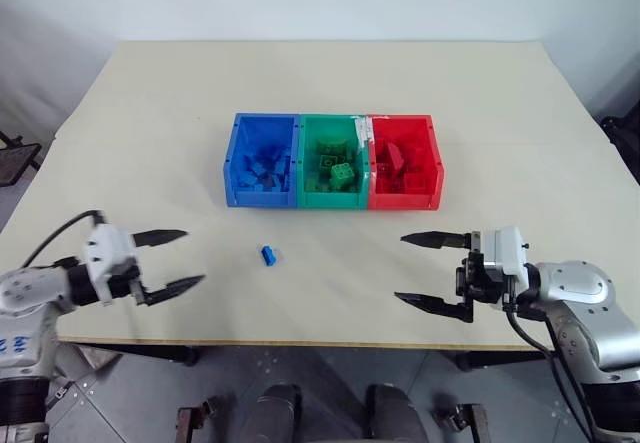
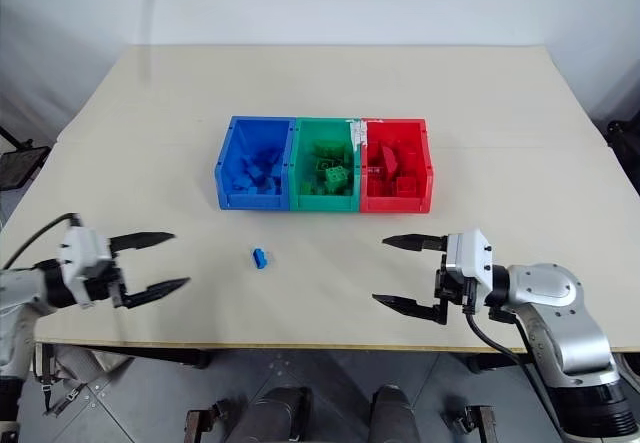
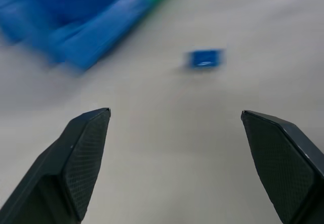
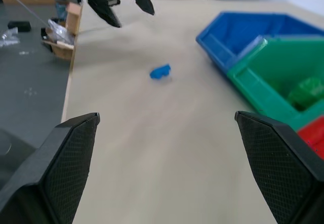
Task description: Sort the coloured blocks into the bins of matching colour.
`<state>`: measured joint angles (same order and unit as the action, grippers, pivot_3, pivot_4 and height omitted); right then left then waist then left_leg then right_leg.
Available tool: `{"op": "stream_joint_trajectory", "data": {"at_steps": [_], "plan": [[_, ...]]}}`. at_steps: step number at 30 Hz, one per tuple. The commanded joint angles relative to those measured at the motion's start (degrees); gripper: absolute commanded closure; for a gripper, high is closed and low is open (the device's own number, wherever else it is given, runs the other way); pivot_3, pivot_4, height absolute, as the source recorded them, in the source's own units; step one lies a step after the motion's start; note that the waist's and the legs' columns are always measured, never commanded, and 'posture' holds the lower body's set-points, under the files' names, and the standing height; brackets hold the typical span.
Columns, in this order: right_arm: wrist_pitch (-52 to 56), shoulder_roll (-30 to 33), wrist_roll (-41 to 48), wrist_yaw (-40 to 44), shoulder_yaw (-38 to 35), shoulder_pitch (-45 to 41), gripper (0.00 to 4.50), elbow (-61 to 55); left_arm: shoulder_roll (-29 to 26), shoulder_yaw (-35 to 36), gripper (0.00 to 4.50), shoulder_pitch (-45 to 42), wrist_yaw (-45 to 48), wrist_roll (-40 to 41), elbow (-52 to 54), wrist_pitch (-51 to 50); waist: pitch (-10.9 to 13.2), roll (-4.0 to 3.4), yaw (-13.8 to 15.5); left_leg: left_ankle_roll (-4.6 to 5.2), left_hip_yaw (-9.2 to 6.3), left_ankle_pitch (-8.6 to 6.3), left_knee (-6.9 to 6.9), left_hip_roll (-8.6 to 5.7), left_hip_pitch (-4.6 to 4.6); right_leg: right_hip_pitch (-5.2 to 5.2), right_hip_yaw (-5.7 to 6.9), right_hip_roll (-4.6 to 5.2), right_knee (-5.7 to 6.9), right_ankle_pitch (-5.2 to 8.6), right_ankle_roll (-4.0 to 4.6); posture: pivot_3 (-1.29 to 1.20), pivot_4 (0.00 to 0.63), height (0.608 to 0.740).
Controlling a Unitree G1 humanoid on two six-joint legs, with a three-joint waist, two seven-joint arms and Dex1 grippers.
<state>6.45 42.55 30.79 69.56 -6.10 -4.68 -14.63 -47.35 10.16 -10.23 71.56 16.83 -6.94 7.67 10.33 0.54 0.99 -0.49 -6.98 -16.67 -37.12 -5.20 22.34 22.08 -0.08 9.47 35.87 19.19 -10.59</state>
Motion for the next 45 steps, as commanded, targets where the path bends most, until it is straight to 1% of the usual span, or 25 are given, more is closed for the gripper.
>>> {"op": "stream_joint_trajectory", "data": {"at_steps": [1,3,6,8,11,14,17,22,23,25,26,28,29,30,33,37,39,42,45], "plan": [[1.4,2.2,1.8,0.8,-2.6,2.0,0.0,-3.0,-0.2,-7.5,0.15,-7.6,3.0,-4.6,0.6,2.5,0.0,0.0,0.2,-0.01,0.02,0.0,-0.01,-0.04,0.01,0.0,0.0,-0.03,0.0,0.0,0.0,0.0,0.15,0.74],[2.4,3.1,2.3,1.0,-3.1,3.1,0.0,-4.0,0.6,-11.3,0.15,-12.0,4.1,-6.2,-0.9,2.3,0.0,0.0,0.3,-0.01,0.04,0.0,-0.01,-0.06,0.0,0.0,0.0,-0.05,0.0,-0.01,0.02,0.0,0.15,0.74],[3.2,4.6,2.9,1.8,-4.3,5.6,0.0,-5.2,3.7,-18.4,0.15,-19.9,5.2,-11.6,-7.1,4.3,0.0,-0.01,0.3,-0.01,0.07,0.0,-0.01,-0.11,0.0,-0.01,0.0,-0.09,0.02,-0.01,0.01,0.0,0.15,0.74],[3.2,5.1,2.7,1.6,-4.9,6.9,0.0,-5.8,5.1,-21.9,0.15,-23.5,6.5,-14.5,-12.2,8.2,0.0,0.0,0.1,0.01,0.14,-0.01,-0.02,-0.11,0.0,-0.01,0.01,-0.1,0.02,-0.02,0.0,0.0,0.15,0.74],[3.8,5.2,3.0,0.7,-5.9,8.2,0.0,-7.3,7.0,-24.7,0.15,-28.5,5.8,-18.0,-19.3,11.9,0.0,0.02,-0.1,0.02,0.18,-0.02,-0.01,-0.08,0.0,-0.01,0.01,-0.14,0.07,-0.02,-0.01,0.0,0.15,0.74],[4.5,5.3,3.4,-0.1,-6.9,9.6,0.0,-8.6,7.3,-26.2,0.15,-32.2,7.9,-18.7,-24.3,13.3,0.0,0.01,0.0,0.02,0.16,-0.01,-0.1,-0.09,-0.01,-0.05,0.02,-0.13,0.02,-0.03,-0.02,0.0,0.15,0.74],[4.8,5.2,3.2,-0.6,-7.5,10.7,0.0,-9.3,7.6,-27.8,0.66,-35.1,10.8,-19.2,-28.9,14.5,0.0,0.02,0.1,0.02,0.15,-0.01,-0.16,-0.09,-0.04,-0.07,0.02,-0.14,0.06,-0.03,-0.02,0.0,0.15,0.74],[5.5,5.1,3.3,-1.5,-7.5,11.0,0.0,-10.0,8.5,-30.2,2.12,-37.7,13.7,-20.3,-33.6,15.6,0.0,0.01,0.1,0.02,0.15,-0.01,-0.17,-0.09,-0.08,-0.13,0.02,-0.15,0.07,-0.03,-0.03,0.0,0.15,0.74],[5.7,5.1,3.3,-1.6,-7.4,10.9,0.0,-10.1,8.6,-30.5,2.48,-38.0,14.0,-20.4,-34.3,16.3,0.0,0.01,0.1,0.02,0.14,-0.01,-0.18,-0.09,-0.1,-0.15,0.02,-0.15,0.07,-0.03,-0.03,0.0,0.15,0.74],[5.9,5.1,3.4,-1.9,-7.3,10.9,0.0,-10.4,8.8,-30.7,2.96,-38.4,14.2,-20.4,-35.2,17.4,0.0,0.01,0.2,0.02,0.13,-0.01,-0.2,-0.09,-0.13,-0.18,0.02,-0.15,0.07,-0.03,-0.03,0.0,0.15,0.74],[6.1,5.1,3.4,-2.0,-7.2,10.7,0.0,-10.4,9.0,-30.7,3.31,-38.4,13.9,-20.3,-35.6,17.0,0.0,0.01,0.2,0.03,0.13,-0.01,-0.21,-0.09,-0.15,-0.22,0.02,-0.15,0.07,-0.03,-0.03,0.0,0.15,0.74],[6.4,5.0,3.4,-2.2,-6.9,10.3,0.0,-10.5,9.2,-30.7,3.85,-38.4,13.5,-20.2,-36.2,16.6,0.0,0.01,0.2,0.03,0.12,-0.01,-0.23,-0.09,-0.19,-0.28,0.02,-0.15,0.08,-0.03,-0.04,0.0,0.15,0.74],[6.5,4.9,3.4,-2.3,-6.7,10.0,0.0,-10.5,9.4,-30.3,4.0,-38.2,12.9,-20.0,-36.1,16.4,0.0,0.01,0.3,0.03,0.11,0.0,-0.25,-0.09,-0.21,-0.31,0.03,-0.15,0.07,-0.03,-0.04,0.0,0.15,0.74],[6.8,4.5,3.7,-2.7,-6.6,9.7,0.0,-10.5,9.6,-29.4,4.0,-37.7,12.2,-19.0,-35.9,16.7,0.0,0.01,0.3,0.04,0.09,0.0,-0.25,-0.09,-0.21,-0.33,0.03,-0.15,0.07,-0.04,-0.04,0.0,0.15,0.74],[8.0,3.1,5.4,-4.8,-7.0,9.1,0.0,-11.3,11.2,-23.3,4.0,-36.0,10.2,-11.8,-32.5,11.9,0.0,0.01,0.3,0.04,0.05,0.0,-0.26,-0.1,-0.22,-0.36,0.03,-0.15,0.07,-0.04,-0.05,0.0,0.15,0.74],[9.2,-0.2,7.7,-9.7,-8.0,8.1,0.0,-12.5,12.9,-13.9,4.0,-34.0,5.8,-1.4,-24.8,-1.1,0.1,0.22,0.3,0.03,-0.13,0.0,-0.24,-0.06,-0.08,-0.3,0.14,-0.15,0.13,-0.04,-0.06,0.0,0.15,0.74],[10.3,-1.9,9.0,-12.9,-8.5,7.3,0.0,-13.2,13.6,-9.6,4.0,-34.0,-1.2,0.5,-22.8,-5.7,0.1,0.26,0.2,0.03,-0.21,0.01,-0.27,-0.03,0.01,-0.26,0.21,-0.15,0.14,-0.05,-0.06,0.0,0.15,0.74],[11.8,-4.3,10.8,-17.3,-8.9,6.1,0.0,-14.6,15.2,-5.3,4.0,-35.9,-13.1,0.5,-21.7,-12.3,0.1,0.26,0.2,0.02,-0.24,0.01,-0.23,-0.04,0.0,-0.26,0.22,-0.12,0.13,-0.05,-0.07,0.0,0.15,0.74],[10.5,-6.2,9.4,-20.4,-8.8,4.8,0.0,-14.9,17.2,-3.5,4.0,-39.1,-22.0,-0.8,-21.4,-16.3,0.2,0.27,0.2,0.01,-0.23,0.01,-0.22,-0.1,-0.01,-0.27,0.24,-0.12,0.12,-0.06,-0.07,0.0,0.15,0.74]]}}
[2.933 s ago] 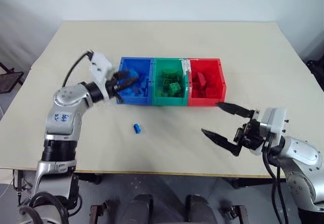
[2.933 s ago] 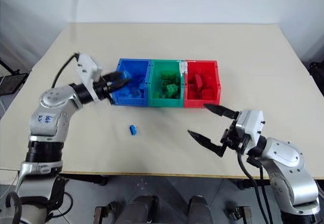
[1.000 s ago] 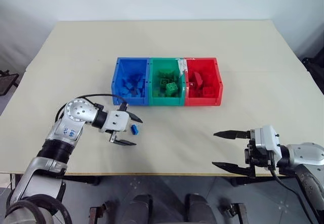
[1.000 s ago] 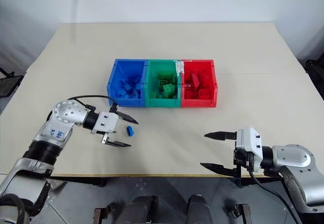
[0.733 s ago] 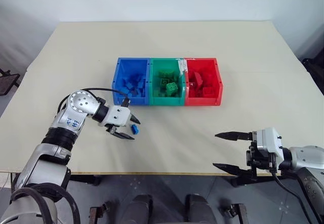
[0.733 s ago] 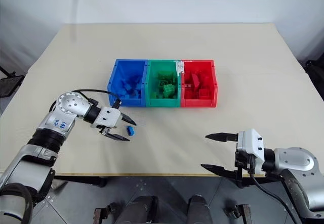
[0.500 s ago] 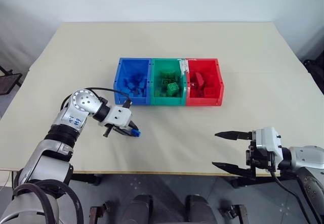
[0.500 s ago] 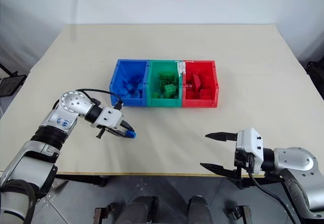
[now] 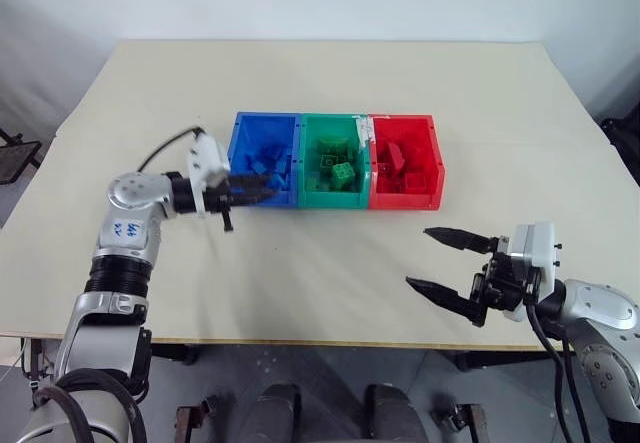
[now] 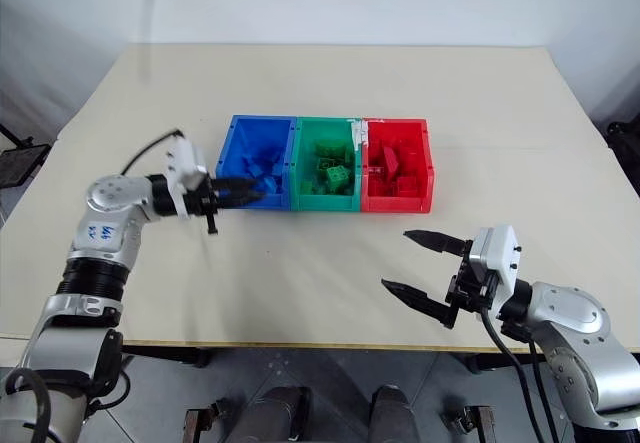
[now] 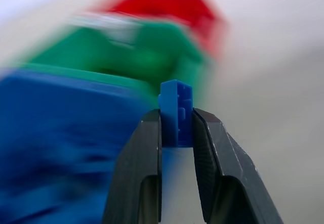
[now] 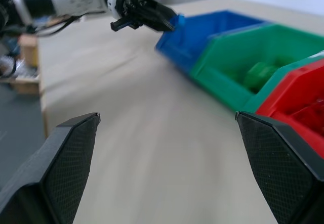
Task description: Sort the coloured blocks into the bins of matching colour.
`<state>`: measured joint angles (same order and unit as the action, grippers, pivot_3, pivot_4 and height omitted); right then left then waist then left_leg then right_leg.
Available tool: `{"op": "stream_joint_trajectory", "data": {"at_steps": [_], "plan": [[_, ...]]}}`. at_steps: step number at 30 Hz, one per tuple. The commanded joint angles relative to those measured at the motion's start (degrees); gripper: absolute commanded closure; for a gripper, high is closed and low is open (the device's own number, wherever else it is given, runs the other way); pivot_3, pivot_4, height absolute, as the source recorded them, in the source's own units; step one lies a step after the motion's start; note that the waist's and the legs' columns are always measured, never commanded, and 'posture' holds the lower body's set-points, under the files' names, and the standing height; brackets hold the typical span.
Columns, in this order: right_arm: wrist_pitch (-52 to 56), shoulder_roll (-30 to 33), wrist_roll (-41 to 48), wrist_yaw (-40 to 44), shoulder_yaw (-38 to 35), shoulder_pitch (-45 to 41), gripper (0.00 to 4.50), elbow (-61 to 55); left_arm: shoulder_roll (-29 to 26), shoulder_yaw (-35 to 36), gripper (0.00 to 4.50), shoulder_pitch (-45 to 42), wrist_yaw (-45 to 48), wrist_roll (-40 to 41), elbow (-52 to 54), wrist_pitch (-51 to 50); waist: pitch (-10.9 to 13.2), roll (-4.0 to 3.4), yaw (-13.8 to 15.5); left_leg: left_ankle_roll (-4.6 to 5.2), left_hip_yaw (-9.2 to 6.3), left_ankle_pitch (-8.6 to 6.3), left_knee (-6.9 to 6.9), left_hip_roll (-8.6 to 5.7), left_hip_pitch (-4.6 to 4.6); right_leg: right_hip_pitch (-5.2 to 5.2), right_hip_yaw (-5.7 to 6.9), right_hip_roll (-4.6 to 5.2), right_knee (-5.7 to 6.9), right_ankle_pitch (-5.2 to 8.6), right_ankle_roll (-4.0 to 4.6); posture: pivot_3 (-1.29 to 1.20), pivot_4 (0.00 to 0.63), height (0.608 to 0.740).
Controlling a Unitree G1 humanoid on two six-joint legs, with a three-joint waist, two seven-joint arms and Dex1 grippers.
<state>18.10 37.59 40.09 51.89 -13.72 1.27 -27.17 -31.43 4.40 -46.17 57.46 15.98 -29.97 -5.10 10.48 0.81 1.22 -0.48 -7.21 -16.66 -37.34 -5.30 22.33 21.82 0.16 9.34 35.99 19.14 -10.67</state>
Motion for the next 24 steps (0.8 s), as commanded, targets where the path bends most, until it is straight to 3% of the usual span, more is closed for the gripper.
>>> {"op": "stream_joint_trajectory", "data": {"at_steps": [1,7,13,17,24], "plan": [[-1.9,-1.8,-0.8,-3.6,-1.2,-1.6,0.0,-2.1,1.8,2.2,4.0,-4.4,-10.7,-0.9,0.9,-5.2,0.0,0.01,0.1,0.0,0.0,0.0,-0.01,-0.02,0.0,0.0,0.0,0.0,0.01,0.0,0.0,0.0,0.15,0.74],[-3.4,-3.8,-2.4,-6.6,-1.5,-4.4,0.0,-1.2,2.2,0.0,4.0,-6.9,-15.0,-4.8,-3.5,-6.2,0.0,0.02,-0.2,-0.01,0.04,0.0,0.08,-0.04,-0.01,0.04,0.01,0.0,-0.01,0.0,0.0,0.0,0.15,0.74],[-3.4,-2.2,-2.9,-3.9,-0.4,-5.4,0.0,-0.4,0.8,0.9,2.11,-4.0,-13.0,-3.1,1.0,-9.5,0.0,0.02,-1.1,-0.01,0.06,0.0,0.19,-0.04,0.04,0.15,0.0,0.0,-0.01,0.0,0.0,0.0,0.15,0.74],[-3.9,-0.6,-3.4,-0.1,0.2,-7.0,0.0,2.4,-4.1,3.7,0.88,1.1,-7.5,-0.3,6.2,-9.1,0.0,0.02,-1.9,-0.02,0.11,0.0,0.21,0.0,0.05,0.2,0.0,-0.01,-0.01,0.0,0.0,0.0,0.15,0.74],[-7.6,3.1,-6.6,10.2,3.4,-7.4,0.0,8.4,-15.0,11.4,0.88,21.3,8.0,3.3,10.8,6.0,0.0,0.0,-2.8,-0.04,0.13,-0.03,0.33,0.11,0.0,0.27,0.02,0.05,-0.03,0.01,0.05,0.0,0.15,0.74]]}}
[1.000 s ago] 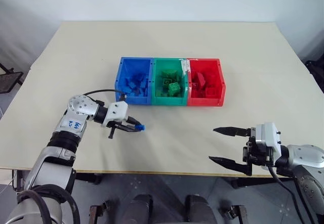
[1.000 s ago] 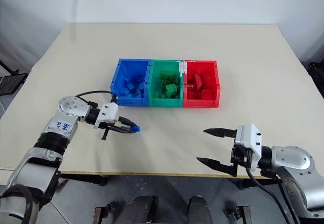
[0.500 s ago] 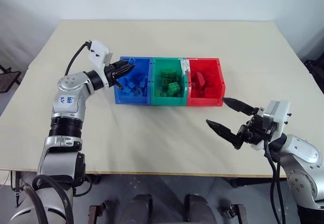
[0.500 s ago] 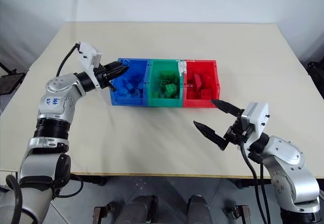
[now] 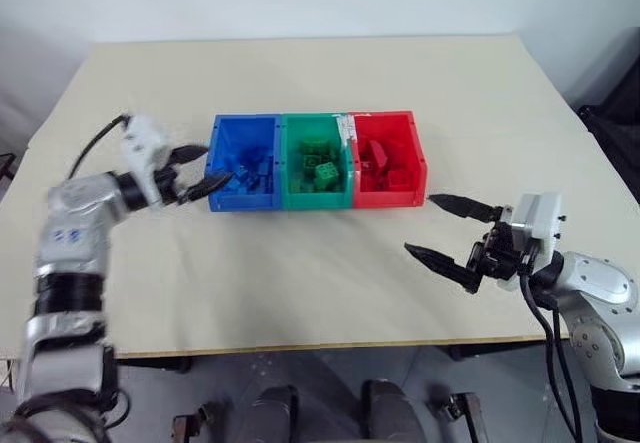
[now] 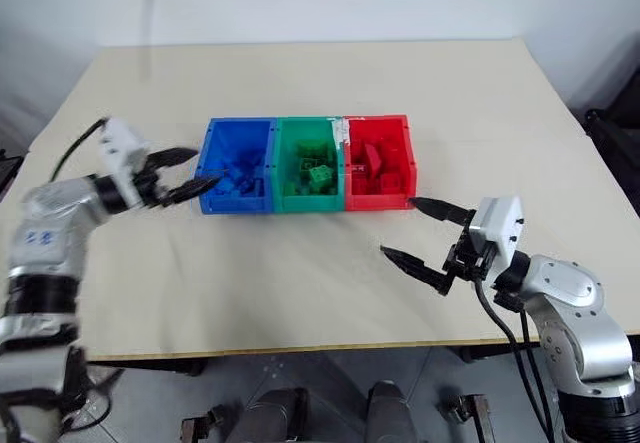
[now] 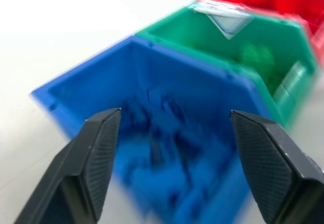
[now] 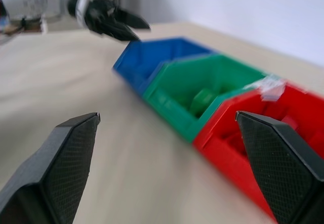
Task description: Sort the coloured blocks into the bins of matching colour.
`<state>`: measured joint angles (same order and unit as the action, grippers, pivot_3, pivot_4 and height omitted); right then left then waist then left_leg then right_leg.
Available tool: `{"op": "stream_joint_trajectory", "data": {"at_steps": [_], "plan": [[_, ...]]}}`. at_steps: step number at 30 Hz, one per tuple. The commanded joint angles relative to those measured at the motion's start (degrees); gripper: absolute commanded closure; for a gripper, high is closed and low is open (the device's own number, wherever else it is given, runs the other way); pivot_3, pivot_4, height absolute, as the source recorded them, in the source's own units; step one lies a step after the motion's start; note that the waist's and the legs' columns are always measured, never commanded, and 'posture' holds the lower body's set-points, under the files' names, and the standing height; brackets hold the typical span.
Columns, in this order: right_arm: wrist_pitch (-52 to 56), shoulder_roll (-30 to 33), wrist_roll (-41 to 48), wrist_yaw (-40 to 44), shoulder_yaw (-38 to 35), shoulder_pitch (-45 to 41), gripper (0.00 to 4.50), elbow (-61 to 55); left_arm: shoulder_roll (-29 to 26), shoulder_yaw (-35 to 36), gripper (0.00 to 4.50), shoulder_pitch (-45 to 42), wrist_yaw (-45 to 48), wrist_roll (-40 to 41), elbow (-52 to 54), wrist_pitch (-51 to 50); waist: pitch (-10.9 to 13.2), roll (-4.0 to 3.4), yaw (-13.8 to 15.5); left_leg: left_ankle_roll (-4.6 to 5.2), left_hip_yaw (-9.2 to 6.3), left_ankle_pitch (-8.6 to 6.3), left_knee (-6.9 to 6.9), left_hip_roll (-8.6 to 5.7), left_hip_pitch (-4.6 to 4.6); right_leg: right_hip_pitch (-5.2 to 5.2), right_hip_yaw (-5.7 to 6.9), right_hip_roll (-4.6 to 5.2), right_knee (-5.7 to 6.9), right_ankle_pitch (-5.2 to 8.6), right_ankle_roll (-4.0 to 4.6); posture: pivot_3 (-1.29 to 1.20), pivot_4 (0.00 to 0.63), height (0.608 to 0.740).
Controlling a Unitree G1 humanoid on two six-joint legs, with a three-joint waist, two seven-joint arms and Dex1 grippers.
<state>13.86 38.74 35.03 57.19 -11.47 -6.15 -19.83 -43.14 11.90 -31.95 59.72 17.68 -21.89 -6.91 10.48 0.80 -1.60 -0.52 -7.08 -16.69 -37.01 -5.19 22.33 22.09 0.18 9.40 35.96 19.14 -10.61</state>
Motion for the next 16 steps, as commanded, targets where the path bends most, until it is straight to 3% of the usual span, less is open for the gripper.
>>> {"op": "stream_joint_trajectory", "data": {"at_steps": [1,3,9,16], "plan": [[-4.5,2.4,-2.4,6.5,1.5,0.2,0.0,2.1,-4.2,5.2,0.88,10.5,6.3,1.3,3.0,10.0,0.0,-0.01,0.0,0.01,-0.01,0.0,-0.03,0.04,0.02,0.0,0.02,0.03,-0.01,-0.01,0.01,0.0,0.15,0.74],[-6.3,3.0,-3.3,8.6,1.9,0.7,0.0,3.8,-5.1,6.9,0.88,15.5,6.6,1.3,4.1,13.2,0.0,0.0,0.2,0.06,0.0,-0.04,-0.03,0.05,0.0,-0.04,0.01,0.08,-0.04,-0.01,0.01,0.0,0.15,0.74],[-11.9,2.9,-5.9,11.5,1.3,1.1,0.0,9.7,-3.3,11.9,0.88,28.1,1.6,4.6,17.1,9.5,0.0,0.0,2.1,0.13,-0.08,-0.09,-0.2,0.03,-0.05,-0.23,0.03,0.14,-0.27,-0.02,0.01,0.0,0.15,0.74],[-13.2,2.0,-5.8,10.1,0.5,0.7,0.0,12.0,-0.5,11.8,0.88,31.2,-4.1,4.3,22.8,7.2,0.0,-0.01,2.3,0.11,-0.03,-0.1,-0.15,0.06,-0.13,-0.24,0.02,0.11,-0.27,-0.02,0.02,0.0,0.15,0.74]]}}
